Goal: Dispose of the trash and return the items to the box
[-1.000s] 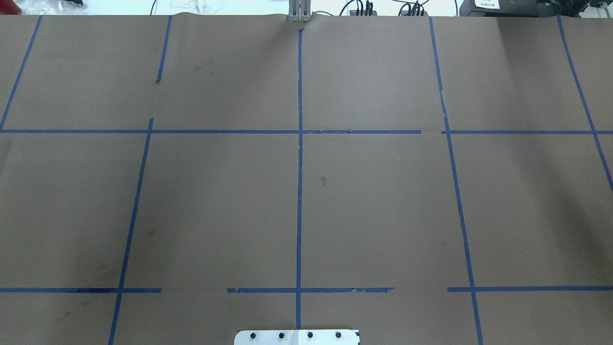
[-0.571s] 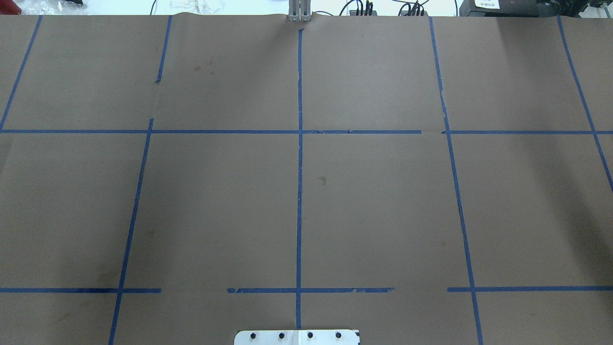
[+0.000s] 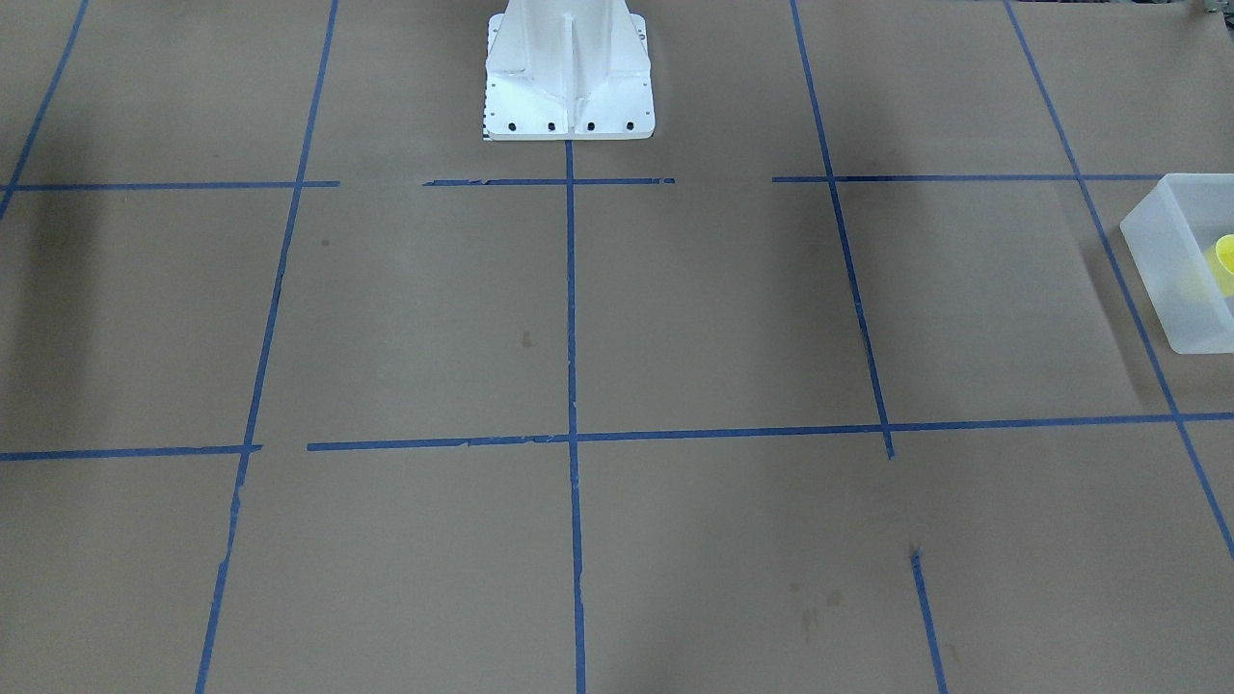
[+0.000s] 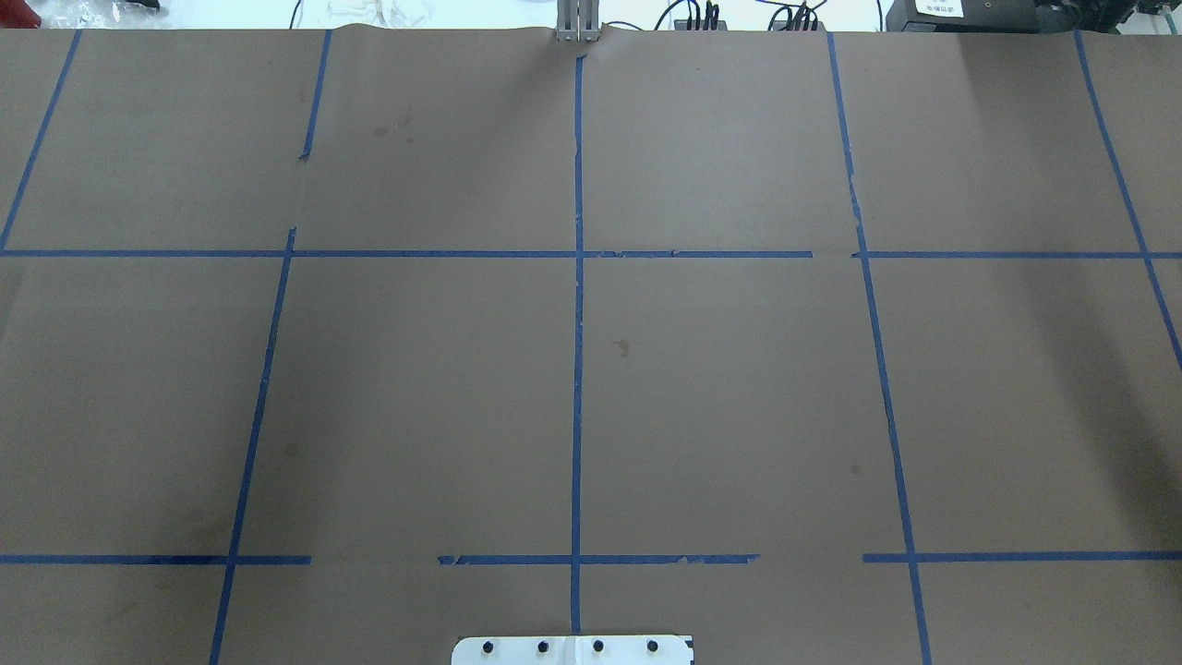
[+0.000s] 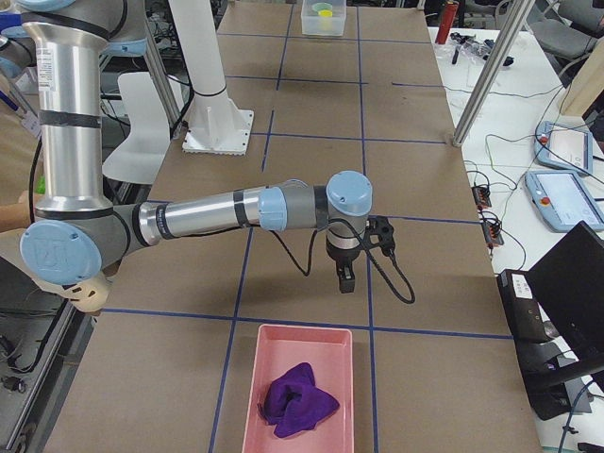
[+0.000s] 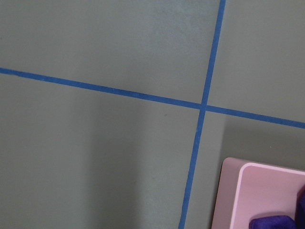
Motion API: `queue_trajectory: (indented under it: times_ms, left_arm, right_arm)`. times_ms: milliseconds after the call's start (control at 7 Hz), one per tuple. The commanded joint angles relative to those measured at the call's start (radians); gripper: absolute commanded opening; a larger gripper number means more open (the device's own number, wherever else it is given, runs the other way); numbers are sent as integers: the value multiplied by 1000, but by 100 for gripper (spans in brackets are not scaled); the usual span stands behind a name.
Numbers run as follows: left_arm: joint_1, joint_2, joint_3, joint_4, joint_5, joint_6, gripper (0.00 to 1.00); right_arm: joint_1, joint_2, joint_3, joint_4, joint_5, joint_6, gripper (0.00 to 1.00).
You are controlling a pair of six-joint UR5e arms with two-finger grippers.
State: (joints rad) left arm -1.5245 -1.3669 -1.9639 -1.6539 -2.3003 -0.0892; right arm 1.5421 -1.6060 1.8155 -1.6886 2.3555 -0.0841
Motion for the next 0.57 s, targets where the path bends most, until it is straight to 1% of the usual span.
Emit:
queue_trajectory:
  times_ms: [0, 286, 429]
  left_arm:
    - [20, 2, -6, -3, -2, -1, 100]
    - [18, -9, -13, 2, -4, -1, 100]
    - [14, -18, 2, 8, -5, 0, 100]
  right_arm:
    - [0, -3, -15, 1, -2, -3, 100]
    - [1, -5, -31, 1, 4, 1, 100]
    - [1, 4, -31, 3, 5, 1, 100]
